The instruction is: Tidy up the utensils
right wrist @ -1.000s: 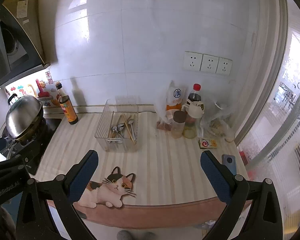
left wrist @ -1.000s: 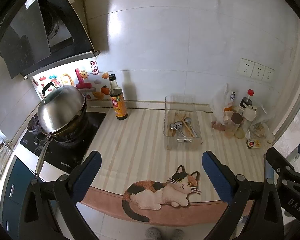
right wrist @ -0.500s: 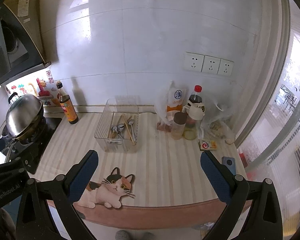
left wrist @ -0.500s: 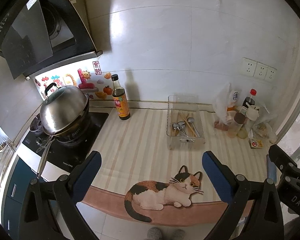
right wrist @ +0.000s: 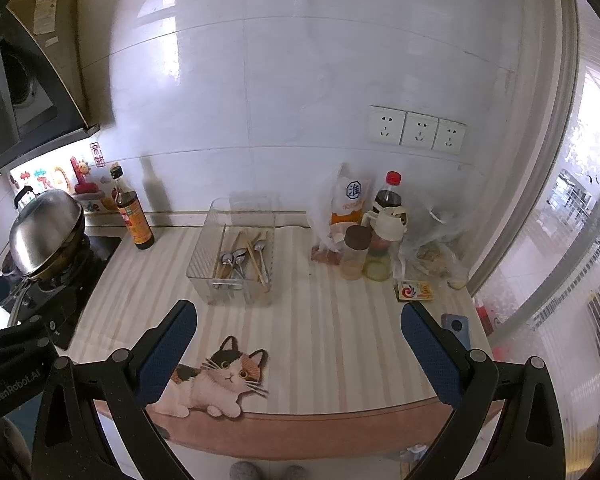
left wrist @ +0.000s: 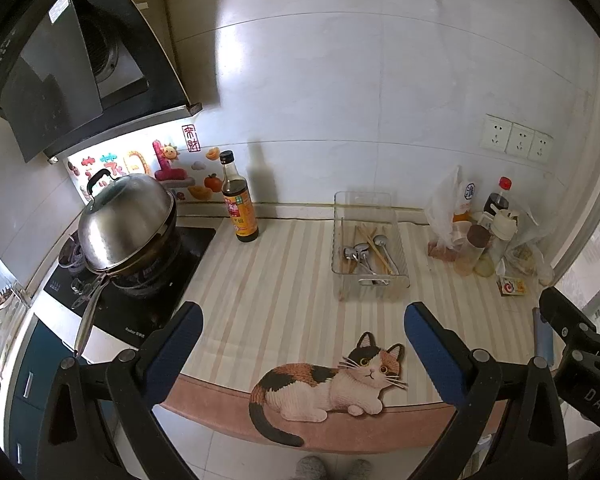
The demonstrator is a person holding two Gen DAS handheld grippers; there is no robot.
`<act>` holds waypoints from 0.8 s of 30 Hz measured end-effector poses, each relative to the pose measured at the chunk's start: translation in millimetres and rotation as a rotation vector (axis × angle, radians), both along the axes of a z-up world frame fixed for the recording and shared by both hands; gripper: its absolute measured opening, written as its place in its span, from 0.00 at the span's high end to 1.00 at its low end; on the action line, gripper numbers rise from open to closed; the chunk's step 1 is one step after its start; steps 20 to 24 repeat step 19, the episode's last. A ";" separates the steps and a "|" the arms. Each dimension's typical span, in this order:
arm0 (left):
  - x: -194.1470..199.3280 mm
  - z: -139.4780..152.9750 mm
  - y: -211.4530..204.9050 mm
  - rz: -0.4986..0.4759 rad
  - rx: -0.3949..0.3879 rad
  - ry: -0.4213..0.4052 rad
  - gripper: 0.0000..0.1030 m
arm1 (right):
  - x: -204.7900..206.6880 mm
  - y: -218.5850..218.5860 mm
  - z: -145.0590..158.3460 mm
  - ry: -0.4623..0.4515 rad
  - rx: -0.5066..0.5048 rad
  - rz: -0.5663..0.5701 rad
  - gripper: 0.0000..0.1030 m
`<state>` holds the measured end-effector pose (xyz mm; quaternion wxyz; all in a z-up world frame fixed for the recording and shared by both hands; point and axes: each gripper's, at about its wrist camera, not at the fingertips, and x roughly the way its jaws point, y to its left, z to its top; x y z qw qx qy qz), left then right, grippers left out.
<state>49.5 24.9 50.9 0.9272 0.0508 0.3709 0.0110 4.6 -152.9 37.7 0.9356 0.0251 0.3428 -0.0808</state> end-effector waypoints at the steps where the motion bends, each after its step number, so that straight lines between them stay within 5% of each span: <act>1: 0.7 0.6 -0.3 -0.005 0.001 0.000 0.00 | -0.2 -0.1 -0.7 0.000 0.000 -0.002 0.00; 24: 3.4 0.1 1.0 -0.017 0.001 0.003 0.00 | 1.8 -5.5 0.3 0.003 0.000 0.007 0.00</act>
